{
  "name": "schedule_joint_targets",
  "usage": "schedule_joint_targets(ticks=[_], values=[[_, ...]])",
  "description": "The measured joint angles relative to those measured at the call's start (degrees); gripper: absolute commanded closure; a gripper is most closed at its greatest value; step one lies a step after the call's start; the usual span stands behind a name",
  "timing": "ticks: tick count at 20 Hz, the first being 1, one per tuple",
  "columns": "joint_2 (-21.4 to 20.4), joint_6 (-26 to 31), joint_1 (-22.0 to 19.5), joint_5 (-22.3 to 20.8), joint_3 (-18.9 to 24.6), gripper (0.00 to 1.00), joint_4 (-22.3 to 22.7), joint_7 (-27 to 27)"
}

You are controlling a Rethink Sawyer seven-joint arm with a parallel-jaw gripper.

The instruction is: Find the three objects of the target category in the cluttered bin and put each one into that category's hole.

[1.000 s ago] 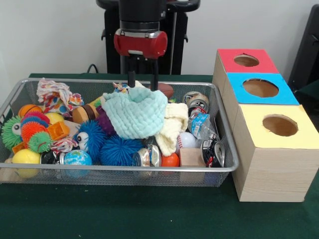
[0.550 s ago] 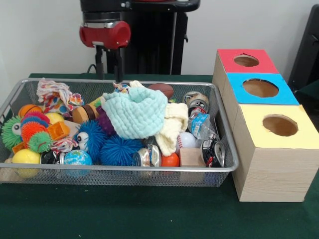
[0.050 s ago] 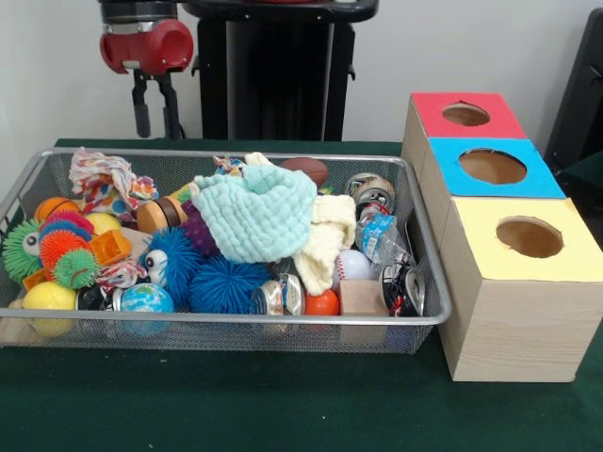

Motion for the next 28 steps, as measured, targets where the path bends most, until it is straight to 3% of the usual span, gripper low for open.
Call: schedule_joint_targets(ticks=[13, 22, 28], values=[[0.8, 2.3, -2.0, -10.4, 0.1, 0.00, -2.9, 0.0], [5.4, 2.3, 4.0, -19.7, -6.8, 0.00, -9.4, 0.0], [9.6, 1.9, 5.9, -22.3, -9.7, 0.00, -12.7, 0.0]])
